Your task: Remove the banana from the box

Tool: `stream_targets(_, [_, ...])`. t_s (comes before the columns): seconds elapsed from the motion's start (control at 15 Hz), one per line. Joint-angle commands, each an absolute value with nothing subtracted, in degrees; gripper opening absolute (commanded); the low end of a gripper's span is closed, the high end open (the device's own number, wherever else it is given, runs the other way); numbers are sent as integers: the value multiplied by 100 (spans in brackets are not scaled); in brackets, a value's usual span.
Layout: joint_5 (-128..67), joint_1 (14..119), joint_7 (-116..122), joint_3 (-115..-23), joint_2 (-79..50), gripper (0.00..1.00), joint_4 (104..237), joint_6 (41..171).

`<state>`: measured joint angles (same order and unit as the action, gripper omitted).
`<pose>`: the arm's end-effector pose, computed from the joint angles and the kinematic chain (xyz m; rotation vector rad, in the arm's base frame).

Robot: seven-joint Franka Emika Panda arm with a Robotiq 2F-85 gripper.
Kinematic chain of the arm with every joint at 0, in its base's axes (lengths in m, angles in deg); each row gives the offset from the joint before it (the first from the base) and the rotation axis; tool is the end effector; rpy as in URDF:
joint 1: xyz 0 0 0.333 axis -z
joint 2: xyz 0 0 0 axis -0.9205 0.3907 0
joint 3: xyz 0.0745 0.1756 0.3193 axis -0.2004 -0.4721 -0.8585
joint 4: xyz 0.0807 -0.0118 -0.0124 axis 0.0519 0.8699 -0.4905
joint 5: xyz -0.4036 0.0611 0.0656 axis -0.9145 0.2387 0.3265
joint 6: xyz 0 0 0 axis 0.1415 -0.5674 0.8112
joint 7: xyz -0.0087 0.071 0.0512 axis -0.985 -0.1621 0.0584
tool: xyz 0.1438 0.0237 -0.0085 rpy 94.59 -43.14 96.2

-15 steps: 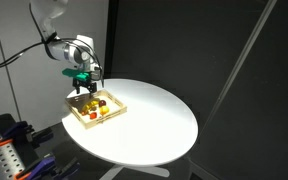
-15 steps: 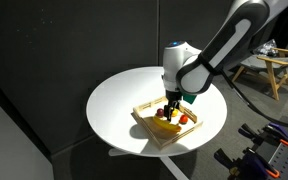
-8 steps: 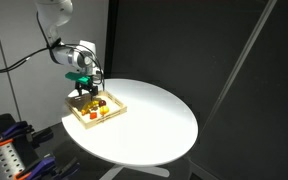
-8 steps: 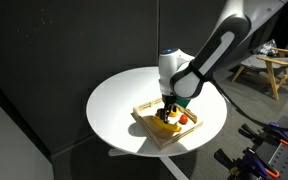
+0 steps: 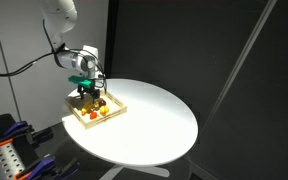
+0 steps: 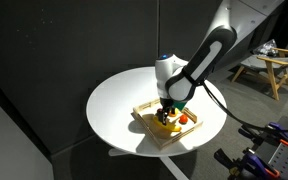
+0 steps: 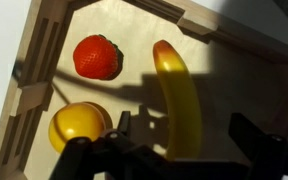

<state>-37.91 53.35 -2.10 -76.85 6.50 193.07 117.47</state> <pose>0.5932 0.1860 0.1027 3.0340 0.4209 -0.1544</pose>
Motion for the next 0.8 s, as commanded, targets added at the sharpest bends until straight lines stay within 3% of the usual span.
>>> stream_targets(0.0, [-3766, 5217, -208, -7600, 837, 100, 19036, 11568])
stream_targets(0.73, [-3802, 5156, -174, -7544, 1138, 100, 18860, 11533])
